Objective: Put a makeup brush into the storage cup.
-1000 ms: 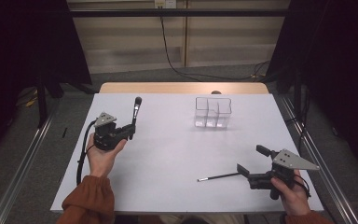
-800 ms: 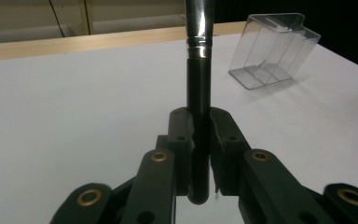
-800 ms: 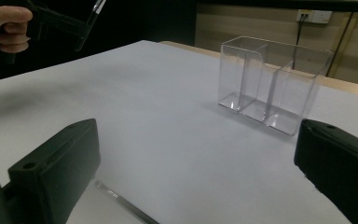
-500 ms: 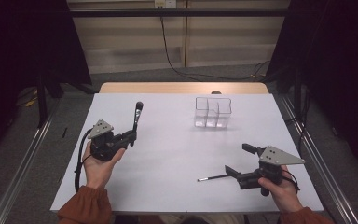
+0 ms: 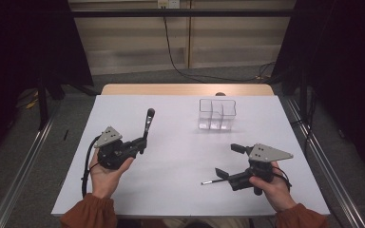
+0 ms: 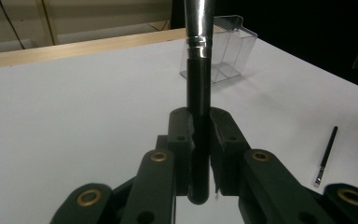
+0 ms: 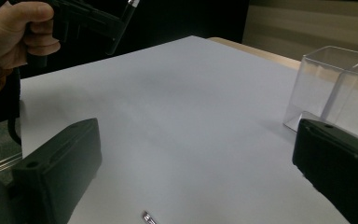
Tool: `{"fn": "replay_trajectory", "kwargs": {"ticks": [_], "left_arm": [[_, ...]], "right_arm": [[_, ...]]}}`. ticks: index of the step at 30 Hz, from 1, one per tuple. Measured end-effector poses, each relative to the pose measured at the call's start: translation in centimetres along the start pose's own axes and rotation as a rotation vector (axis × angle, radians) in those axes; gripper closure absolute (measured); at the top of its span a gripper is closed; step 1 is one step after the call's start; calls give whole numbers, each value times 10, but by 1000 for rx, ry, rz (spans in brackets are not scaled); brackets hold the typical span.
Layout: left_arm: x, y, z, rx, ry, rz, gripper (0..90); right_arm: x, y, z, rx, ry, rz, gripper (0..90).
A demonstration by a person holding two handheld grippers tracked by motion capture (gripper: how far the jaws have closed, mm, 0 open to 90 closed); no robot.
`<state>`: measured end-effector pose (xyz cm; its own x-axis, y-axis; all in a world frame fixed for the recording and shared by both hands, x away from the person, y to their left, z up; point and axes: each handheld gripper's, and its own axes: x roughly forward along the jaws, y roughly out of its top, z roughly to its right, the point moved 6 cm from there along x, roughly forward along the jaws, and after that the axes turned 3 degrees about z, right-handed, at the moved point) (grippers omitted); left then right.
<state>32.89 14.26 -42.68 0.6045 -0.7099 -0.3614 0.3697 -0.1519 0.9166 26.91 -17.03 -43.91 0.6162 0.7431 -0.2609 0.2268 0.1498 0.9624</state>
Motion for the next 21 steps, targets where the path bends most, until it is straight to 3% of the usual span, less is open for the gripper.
{"fn": "replay_trajectory", "kwargs": {"ticks": [10,21], "left_arm": [[6,2,16,20,-39,8,798],[13,0,24,24,-65,10,798]], "right_arm": [[14,16,-8,1,62,33,0],[44,33,-13,-9,101,34,0]]}}
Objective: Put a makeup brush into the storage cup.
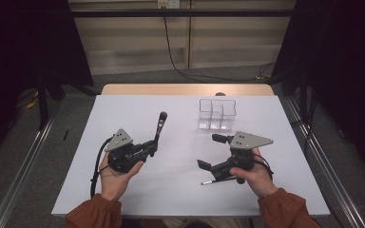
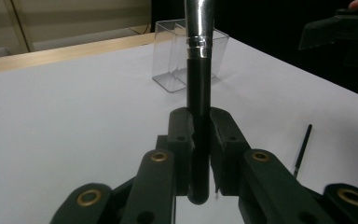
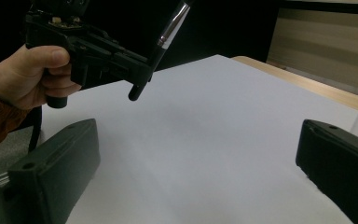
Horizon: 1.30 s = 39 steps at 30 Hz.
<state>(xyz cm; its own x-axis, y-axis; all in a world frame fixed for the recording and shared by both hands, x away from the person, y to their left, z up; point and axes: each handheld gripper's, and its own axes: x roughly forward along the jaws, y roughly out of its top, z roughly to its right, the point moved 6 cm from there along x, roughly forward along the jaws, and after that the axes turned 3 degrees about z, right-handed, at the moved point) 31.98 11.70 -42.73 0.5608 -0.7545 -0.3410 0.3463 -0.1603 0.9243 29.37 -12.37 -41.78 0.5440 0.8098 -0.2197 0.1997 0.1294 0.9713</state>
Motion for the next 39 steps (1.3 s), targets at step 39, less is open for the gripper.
{"fn": "replay_trajectory", "kwargs": {"ticks": [39], "left_arm": [[21,-2,34,18,-95,-24,798]], "right_arm": [[68,25,-4,69,82,-13,169]]}}
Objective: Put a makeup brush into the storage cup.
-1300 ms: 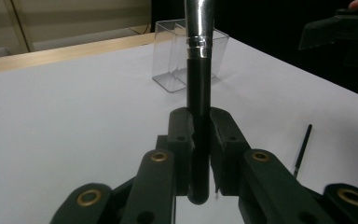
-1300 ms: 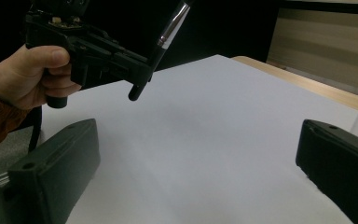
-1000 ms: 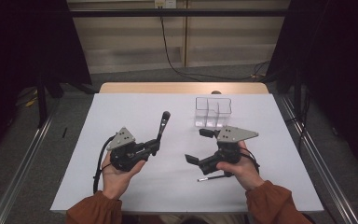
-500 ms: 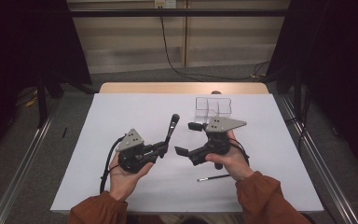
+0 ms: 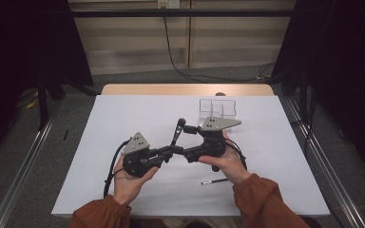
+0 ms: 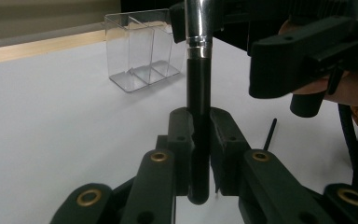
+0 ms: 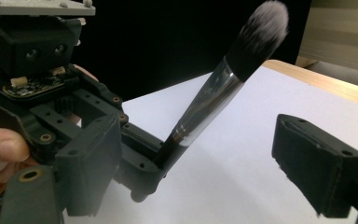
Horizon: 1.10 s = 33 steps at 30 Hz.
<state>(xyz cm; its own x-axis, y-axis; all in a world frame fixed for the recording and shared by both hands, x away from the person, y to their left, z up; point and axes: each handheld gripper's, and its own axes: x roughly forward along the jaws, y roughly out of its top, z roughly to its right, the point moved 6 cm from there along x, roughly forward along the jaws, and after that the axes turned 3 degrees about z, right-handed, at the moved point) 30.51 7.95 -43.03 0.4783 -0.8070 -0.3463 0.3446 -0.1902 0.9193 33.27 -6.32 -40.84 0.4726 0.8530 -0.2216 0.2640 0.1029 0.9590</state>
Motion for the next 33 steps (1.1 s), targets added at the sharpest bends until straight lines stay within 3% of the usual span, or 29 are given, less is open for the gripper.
{"fn": "replay_trajectory", "kwargs": {"ticks": [2,11,15,22,33], "left_arm": [[0,0,1,3,-4,-3,798],[1,-1,1,9,-11,-11,798],[1,-2,1,6,-11,-12,798],[3,-3,1,13,-18,-24,798],[6,-7,-1,13,-23,-30,798]], "right_arm": [[0,0,2,3,-12,1,194],[0,-2,2,19,18,-5,371],[1,-3,1,33,52,-6,515],[2,-4,1,56,70,-11,667],[4,-5,1,86,89,-9,738]]}}
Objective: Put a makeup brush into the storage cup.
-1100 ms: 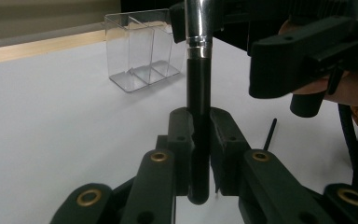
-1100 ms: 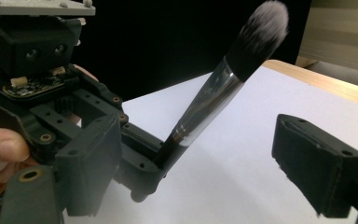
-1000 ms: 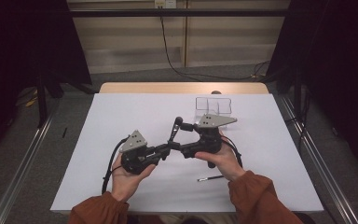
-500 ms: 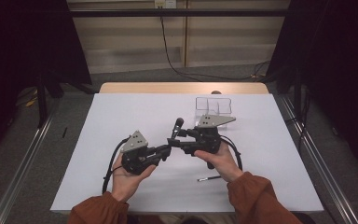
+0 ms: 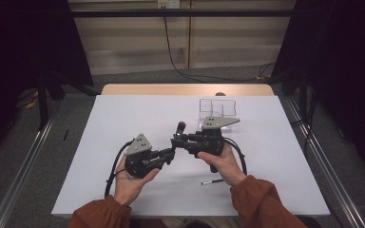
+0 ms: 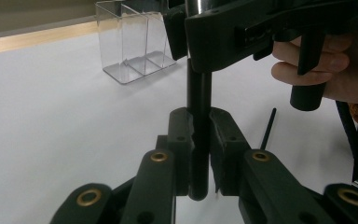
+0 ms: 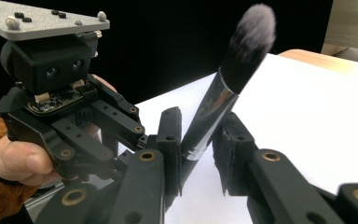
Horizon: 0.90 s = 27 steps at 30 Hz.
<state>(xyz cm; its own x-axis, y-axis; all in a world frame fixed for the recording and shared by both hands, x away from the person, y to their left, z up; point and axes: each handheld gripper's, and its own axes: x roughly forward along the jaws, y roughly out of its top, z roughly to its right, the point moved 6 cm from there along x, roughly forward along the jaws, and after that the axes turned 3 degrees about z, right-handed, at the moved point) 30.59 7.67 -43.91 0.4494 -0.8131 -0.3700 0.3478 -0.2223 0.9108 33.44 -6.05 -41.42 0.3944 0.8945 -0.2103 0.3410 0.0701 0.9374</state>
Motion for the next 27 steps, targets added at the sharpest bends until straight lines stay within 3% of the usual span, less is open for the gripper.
{"fn": "replay_trajectory", "kwargs": {"ticks": [10,20,27], "left_arm": [[3,-4,-1,14,-9,6,796],[3,-7,-1,-9,-21,12,780],[-1,-5,-2,-5,4,26,707]], "right_arm": [[2,-1,-3,-10,14,-16,776],[4,-2,-7,-12,31,-28,795],[3,1,-9,-24,41,-20,796]]}}
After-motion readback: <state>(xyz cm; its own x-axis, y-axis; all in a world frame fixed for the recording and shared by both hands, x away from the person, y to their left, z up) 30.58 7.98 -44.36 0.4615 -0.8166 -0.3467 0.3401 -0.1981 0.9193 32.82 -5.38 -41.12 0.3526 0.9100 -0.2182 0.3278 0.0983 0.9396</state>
